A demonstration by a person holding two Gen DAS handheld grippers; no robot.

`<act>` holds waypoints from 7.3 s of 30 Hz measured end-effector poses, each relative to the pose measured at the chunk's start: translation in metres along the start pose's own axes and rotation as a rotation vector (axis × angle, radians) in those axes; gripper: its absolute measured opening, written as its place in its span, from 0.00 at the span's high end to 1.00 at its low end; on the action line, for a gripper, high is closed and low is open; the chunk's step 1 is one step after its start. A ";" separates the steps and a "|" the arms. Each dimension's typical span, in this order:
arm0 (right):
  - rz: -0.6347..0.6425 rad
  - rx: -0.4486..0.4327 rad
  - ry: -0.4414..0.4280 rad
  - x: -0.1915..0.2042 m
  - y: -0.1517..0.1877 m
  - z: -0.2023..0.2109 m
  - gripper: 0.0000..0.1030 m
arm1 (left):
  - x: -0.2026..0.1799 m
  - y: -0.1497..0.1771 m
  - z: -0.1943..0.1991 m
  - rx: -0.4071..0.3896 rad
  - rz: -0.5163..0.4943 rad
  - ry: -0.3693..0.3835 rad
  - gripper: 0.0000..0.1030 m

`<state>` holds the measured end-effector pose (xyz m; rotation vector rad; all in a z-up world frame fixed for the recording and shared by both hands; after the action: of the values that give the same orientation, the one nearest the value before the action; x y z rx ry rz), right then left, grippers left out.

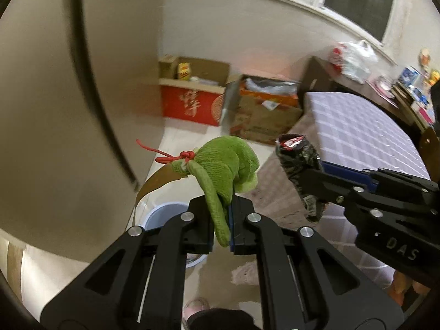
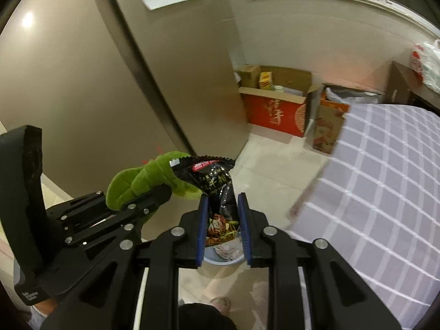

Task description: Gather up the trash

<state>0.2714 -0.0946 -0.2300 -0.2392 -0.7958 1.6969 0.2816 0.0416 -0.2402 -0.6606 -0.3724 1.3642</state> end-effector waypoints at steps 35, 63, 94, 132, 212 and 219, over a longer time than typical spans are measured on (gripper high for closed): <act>0.037 0.038 -0.031 0.046 0.001 -0.093 0.75 | 0.107 0.026 -0.017 0.033 0.096 -0.217 0.25; 0.011 -0.302 0.270 0.002 0.024 0.152 0.16 | -0.023 0.000 0.165 -0.268 -0.056 -0.157 0.16; 0.083 -0.596 0.360 0.030 0.076 0.331 0.11 | -0.107 0.025 0.318 -0.569 -0.134 -0.136 0.09; 0.044 -0.574 0.355 0.022 0.082 0.328 0.11 | -0.118 0.031 0.304 -0.548 -0.170 -0.132 0.09; 0.017 -0.553 0.343 0.010 0.085 0.313 0.11 | -0.118 0.031 0.296 -0.534 -0.179 -0.131 0.09; 0.016 -0.551 0.341 0.011 0.085 0.310 0.11 | -0.114 0.033 0.293 -0.533 -0.181 -0.133 0.09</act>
<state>0.0313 -0.2084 -0.0482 -0.8890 -0.9856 1.3679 0.0576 -0.0043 -0.0223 -0.9482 -0.8997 1.1401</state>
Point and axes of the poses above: each gripper's, at about its wrist camera, not at the fingertips, and z roughly against the way its jaws point, x to its left, y to its underside, the point moved 8 cm from there along -z, roughly the way its jaws point, and after that the axes turned 2 degrees about x, right-handed, at the moved point
